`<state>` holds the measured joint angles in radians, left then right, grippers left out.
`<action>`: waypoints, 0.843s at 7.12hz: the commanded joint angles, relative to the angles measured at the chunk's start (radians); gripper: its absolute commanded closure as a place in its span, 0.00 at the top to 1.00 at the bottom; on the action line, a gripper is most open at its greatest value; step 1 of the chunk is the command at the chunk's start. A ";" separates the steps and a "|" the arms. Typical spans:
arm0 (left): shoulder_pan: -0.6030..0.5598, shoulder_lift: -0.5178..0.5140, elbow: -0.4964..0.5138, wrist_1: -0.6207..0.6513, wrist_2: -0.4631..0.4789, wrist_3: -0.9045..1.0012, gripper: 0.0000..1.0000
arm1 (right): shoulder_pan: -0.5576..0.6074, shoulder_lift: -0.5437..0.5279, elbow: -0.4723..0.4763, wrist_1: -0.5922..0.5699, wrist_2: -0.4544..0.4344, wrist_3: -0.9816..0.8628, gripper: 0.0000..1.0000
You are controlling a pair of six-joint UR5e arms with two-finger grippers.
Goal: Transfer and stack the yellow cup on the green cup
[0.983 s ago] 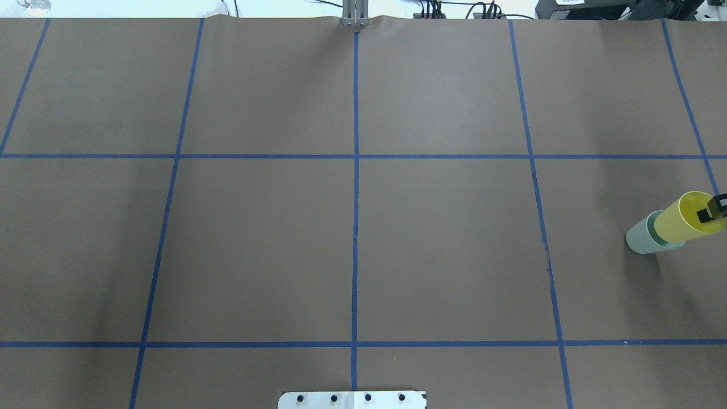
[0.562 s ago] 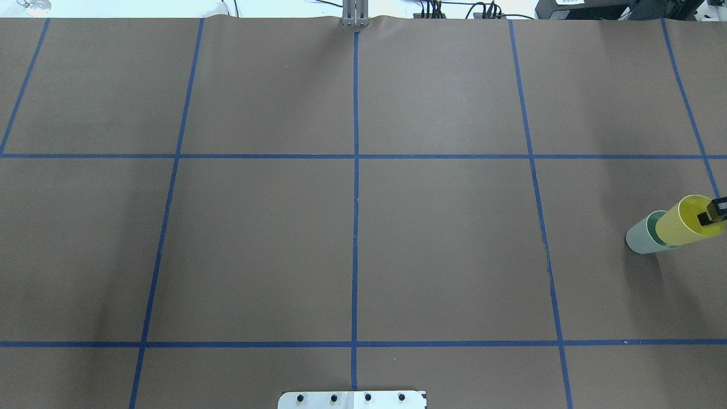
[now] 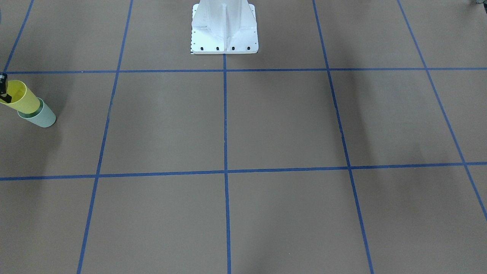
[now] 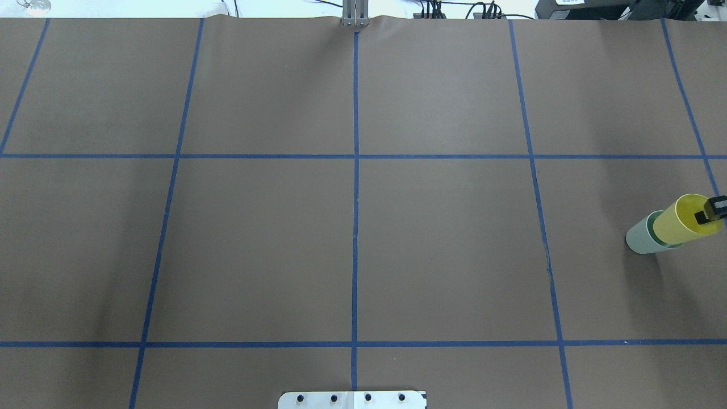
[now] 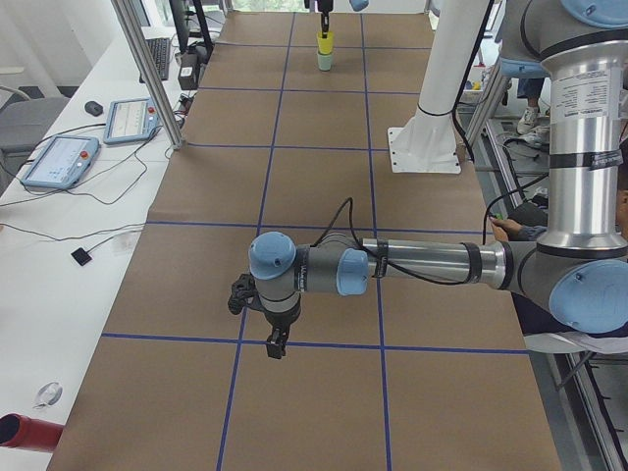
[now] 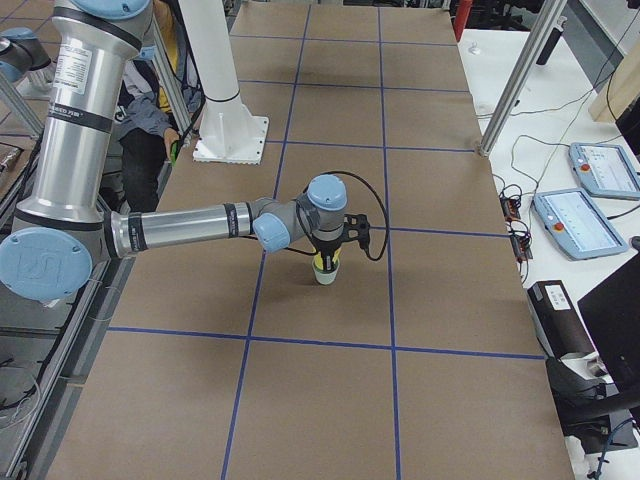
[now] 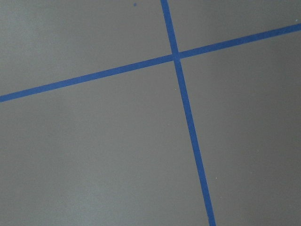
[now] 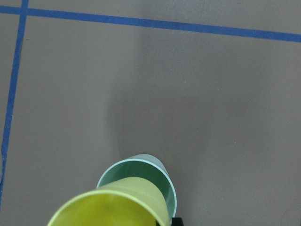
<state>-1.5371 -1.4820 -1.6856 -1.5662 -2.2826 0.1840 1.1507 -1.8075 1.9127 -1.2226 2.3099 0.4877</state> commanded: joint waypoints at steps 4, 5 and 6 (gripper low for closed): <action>0.000 -0.001 0.000 0.000 0.000 0.000 1.00 | -0.008 0.030 -0.008 0.002 -0.001 -0.001 1.00; -0.002 0.000 0.000 0.000 0.000 0.000 1.00 | -0.008 0.033 -0.009 0.002 -0.001 -0.001 1.00; 0.000 0.006 0.000 0.000 0.000 0.002 1.00 | -0.006 0.046 -0.012 0.000 -0.003 -0.003 1.00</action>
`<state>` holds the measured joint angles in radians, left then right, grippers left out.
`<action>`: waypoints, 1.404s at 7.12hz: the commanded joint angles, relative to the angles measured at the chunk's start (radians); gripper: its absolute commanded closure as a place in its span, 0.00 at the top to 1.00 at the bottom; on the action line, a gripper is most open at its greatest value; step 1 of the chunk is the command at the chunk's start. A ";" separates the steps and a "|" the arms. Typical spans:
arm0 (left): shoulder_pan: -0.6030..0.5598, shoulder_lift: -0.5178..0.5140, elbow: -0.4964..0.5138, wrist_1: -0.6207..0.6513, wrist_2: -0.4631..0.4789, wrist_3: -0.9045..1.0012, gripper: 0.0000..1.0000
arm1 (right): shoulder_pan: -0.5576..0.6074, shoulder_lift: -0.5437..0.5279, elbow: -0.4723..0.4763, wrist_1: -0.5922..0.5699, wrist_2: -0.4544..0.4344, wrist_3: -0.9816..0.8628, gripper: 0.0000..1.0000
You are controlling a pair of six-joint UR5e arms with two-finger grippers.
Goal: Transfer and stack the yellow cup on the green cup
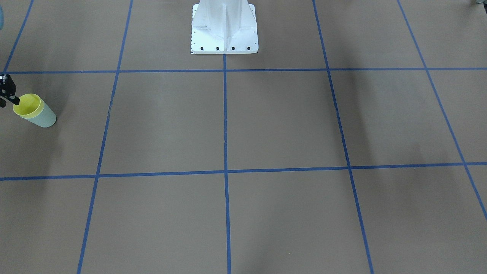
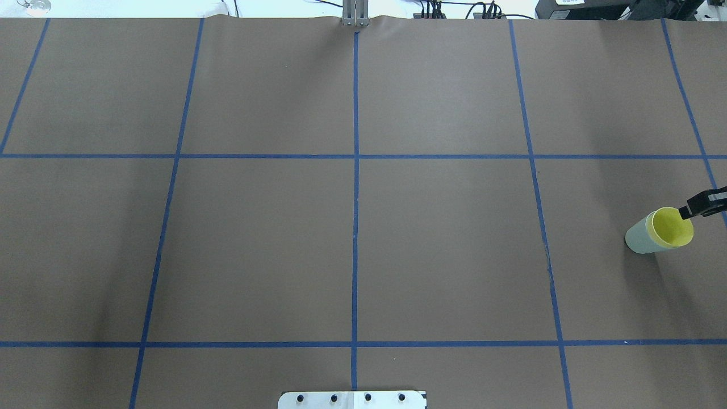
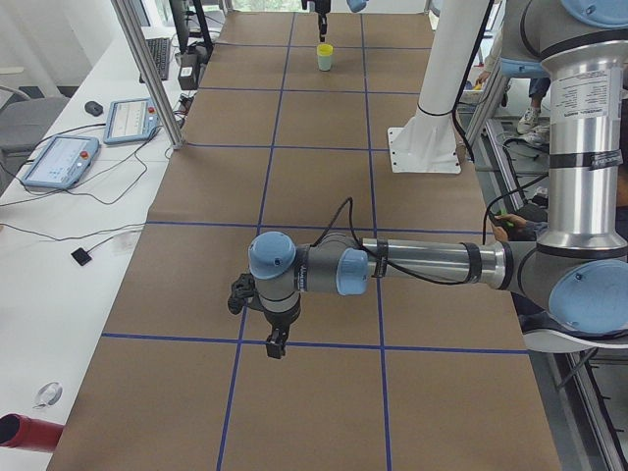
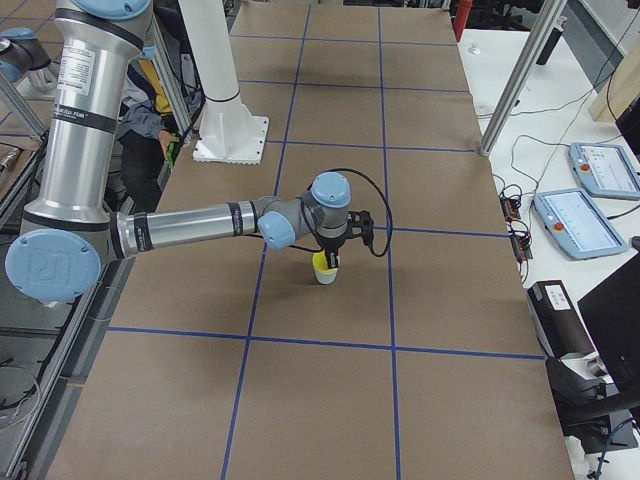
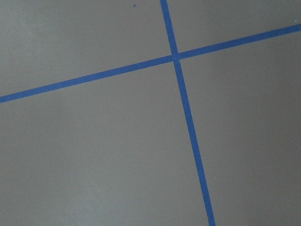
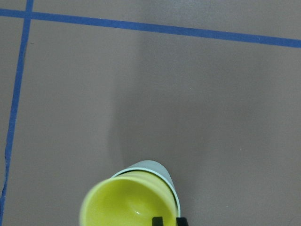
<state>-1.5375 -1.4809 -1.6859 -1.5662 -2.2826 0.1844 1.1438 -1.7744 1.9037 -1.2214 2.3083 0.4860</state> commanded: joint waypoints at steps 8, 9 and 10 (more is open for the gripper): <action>0.000 0.007 0.012 0.000 0.002 0.000 1.00 | 0.421 0.085 -0.043 -0.437 -0.038 -0.491 1.00; 0.000 0.005 0.012 0.000 0.002 -0.002 1.00 | 0.421 0.060 -0.061 -0.434 -0.038 -0.491 1.00; 0.002 0.002 0.015 0.003 0.002 -0.002 1.00 | 0.421 0.050 -0.087 -0.434 -0.043 -0.489 1.00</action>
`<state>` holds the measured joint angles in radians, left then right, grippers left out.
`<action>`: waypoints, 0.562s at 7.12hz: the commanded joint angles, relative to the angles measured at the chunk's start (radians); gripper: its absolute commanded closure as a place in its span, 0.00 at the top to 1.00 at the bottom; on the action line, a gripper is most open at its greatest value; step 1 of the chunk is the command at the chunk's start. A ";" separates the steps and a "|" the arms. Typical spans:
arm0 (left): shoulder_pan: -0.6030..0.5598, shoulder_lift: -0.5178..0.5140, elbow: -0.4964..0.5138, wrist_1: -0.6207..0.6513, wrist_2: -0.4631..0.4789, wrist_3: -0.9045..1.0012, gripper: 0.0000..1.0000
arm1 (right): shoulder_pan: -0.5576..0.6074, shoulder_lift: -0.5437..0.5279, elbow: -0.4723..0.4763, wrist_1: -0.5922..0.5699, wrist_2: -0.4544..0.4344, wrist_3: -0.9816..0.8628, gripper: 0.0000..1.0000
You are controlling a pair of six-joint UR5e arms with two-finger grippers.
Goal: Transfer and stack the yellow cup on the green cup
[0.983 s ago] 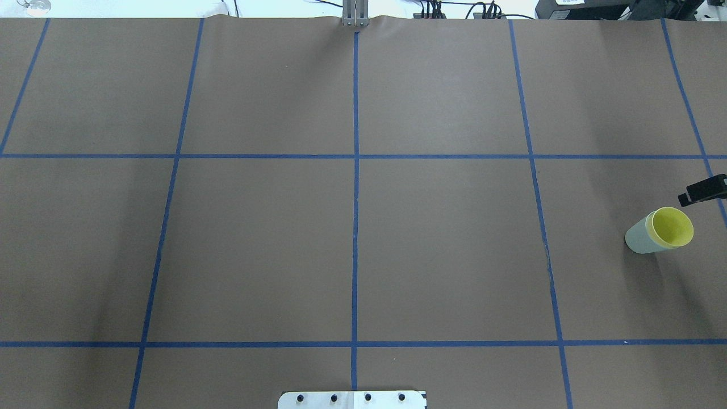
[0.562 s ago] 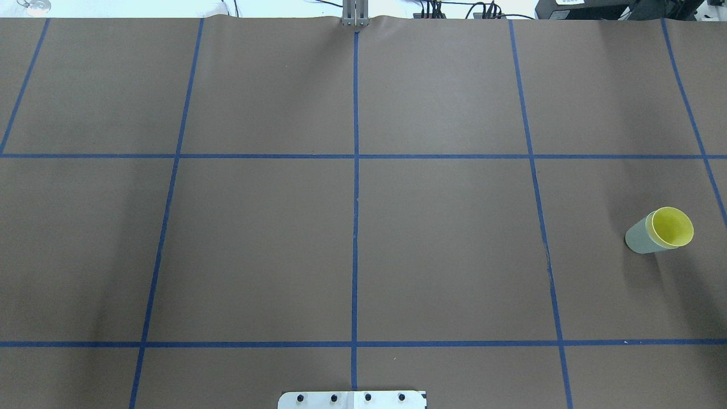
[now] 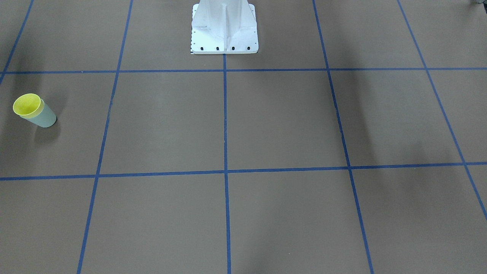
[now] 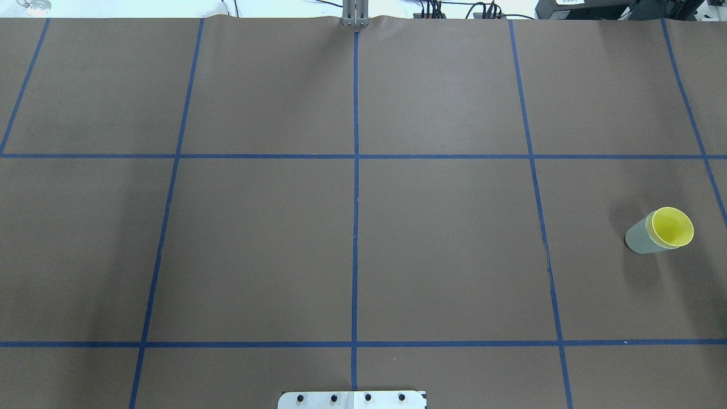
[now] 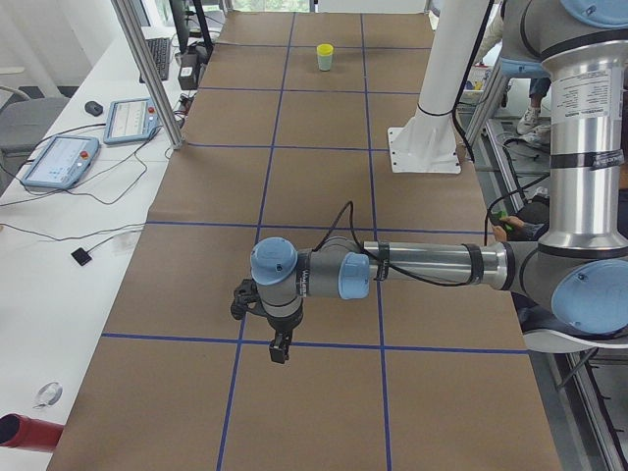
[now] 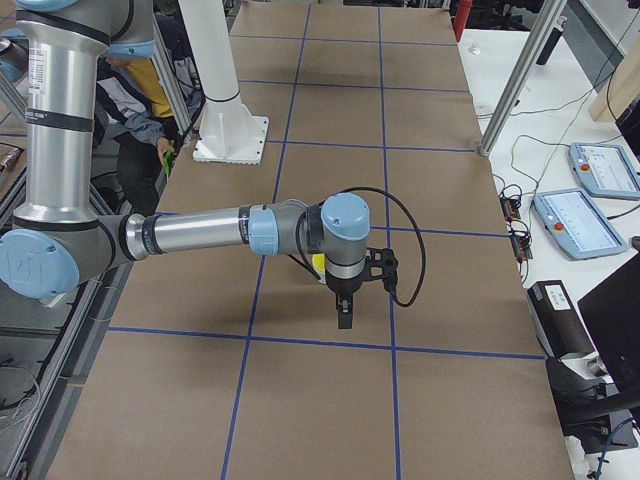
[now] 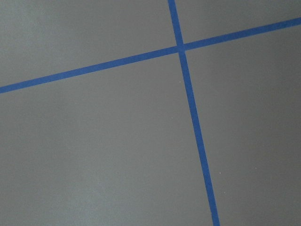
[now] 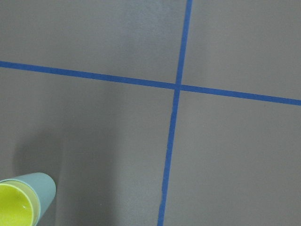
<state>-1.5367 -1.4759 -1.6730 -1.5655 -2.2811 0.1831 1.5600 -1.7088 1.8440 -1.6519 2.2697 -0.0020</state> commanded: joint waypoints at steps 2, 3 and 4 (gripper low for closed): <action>-0.006 -0.013 -0.005 0.015 -0.005 -0.016 1.00 | 0.003 -0.014 -0.055 -0.003 -0.002 0.000 1.00; -0.014 -0.020 -0.010 0.013 -0.046 -0.089 1.00 | 0.003 -0.014 -0.055 -0.003 -0.001 0.000 1.00; -0.020 -0.017 -0.010 0.002 -0.054 -0.103 1.00 | 0.003 -0.014 -0.054 -0.003 -0.001 0.000 1.00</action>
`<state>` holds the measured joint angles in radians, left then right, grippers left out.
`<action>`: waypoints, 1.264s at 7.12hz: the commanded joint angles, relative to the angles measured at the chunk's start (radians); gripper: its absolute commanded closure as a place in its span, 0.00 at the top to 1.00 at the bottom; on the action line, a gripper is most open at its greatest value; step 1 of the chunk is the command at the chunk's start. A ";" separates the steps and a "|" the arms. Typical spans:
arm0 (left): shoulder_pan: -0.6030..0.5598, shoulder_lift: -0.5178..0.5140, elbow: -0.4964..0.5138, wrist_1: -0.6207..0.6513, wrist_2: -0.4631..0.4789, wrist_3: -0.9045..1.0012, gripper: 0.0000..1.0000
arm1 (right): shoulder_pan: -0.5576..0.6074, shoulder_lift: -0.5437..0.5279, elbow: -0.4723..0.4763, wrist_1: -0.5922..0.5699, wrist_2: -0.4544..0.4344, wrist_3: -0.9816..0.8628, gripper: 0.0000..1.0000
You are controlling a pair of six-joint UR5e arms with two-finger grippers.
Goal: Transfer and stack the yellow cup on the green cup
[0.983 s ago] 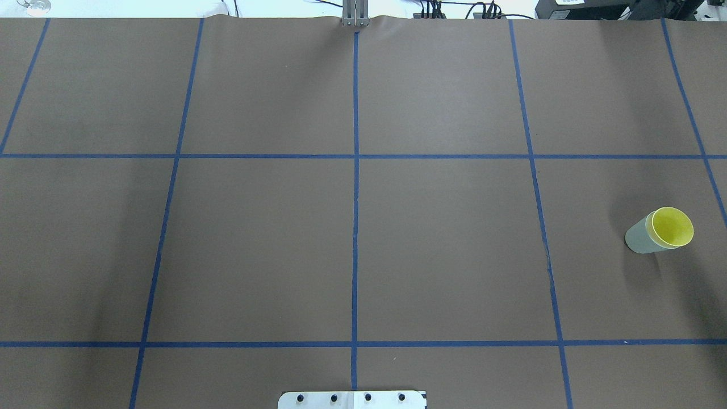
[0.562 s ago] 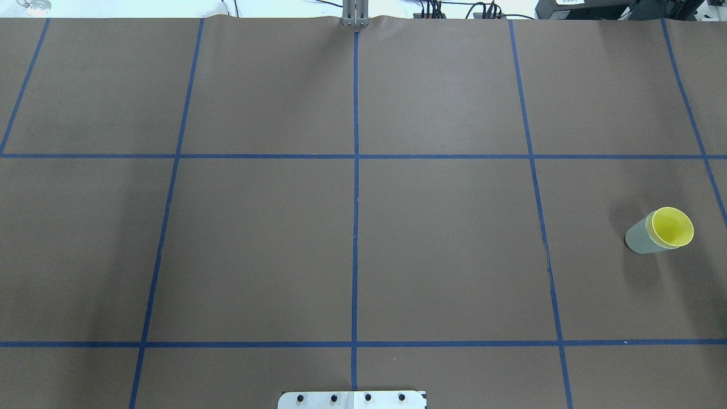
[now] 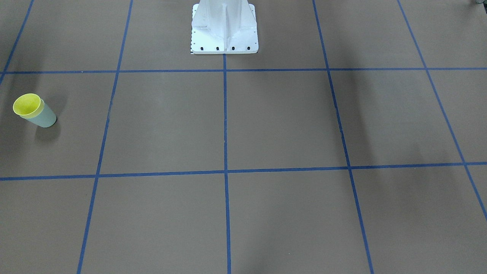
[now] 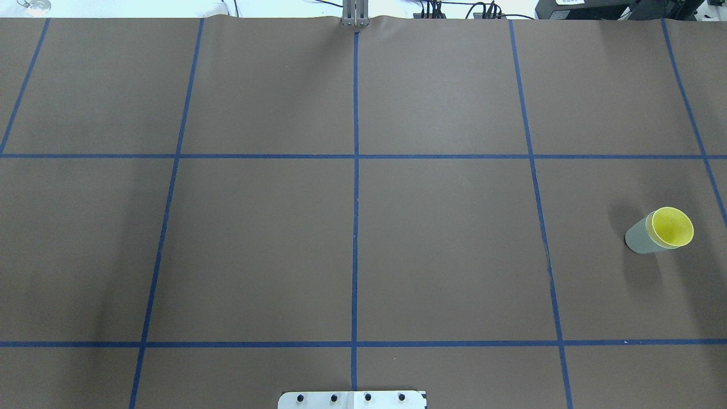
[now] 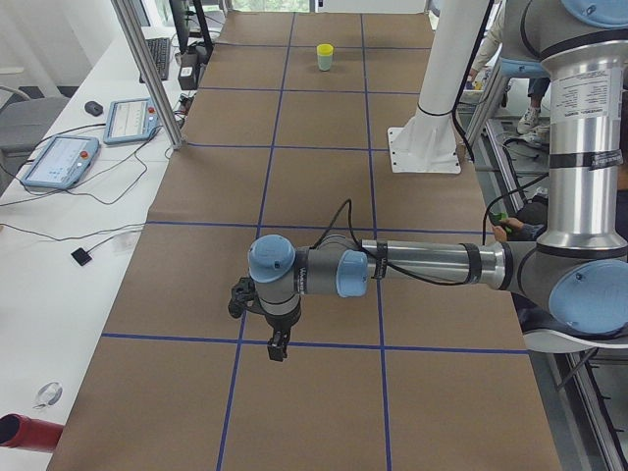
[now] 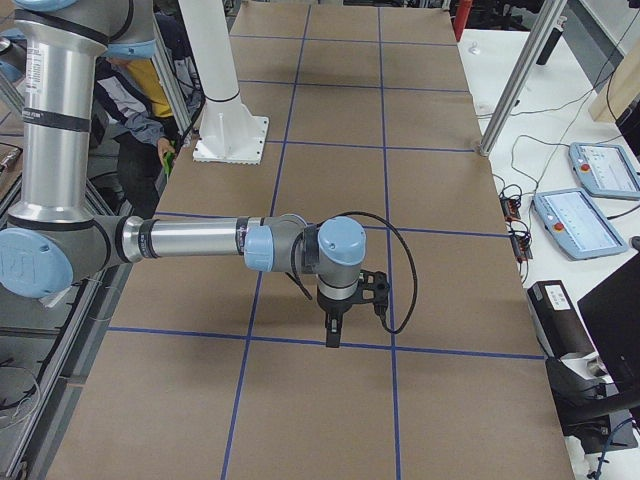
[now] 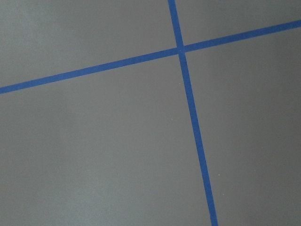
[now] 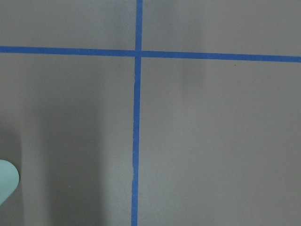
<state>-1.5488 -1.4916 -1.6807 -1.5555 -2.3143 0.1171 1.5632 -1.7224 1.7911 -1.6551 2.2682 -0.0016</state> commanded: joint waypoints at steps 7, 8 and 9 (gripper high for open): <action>-0.008 -0.001 -0.027 -0.049 0.085 -0.036 1.00 | 0.000 0.001 -0.004 0.001 0.002 0.002 1.00; -0.008 0.001 -0.027 -0.063 0.084 -0.037 1.00 | 0.000 0.001 -0.004 0.001 0.002 0.002 1.00; -0.008 0.007 -0.027 -0.063 0.076 -0.039 1.00 | 0.000 0.000 -0.004 0.009 0.002 0.000 1.00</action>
<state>-1.5571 -1.4903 -1.7065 -1.6111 -2.2340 0.0799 1.5631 -1.7216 1.7872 -1.6521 2.2701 -0.0003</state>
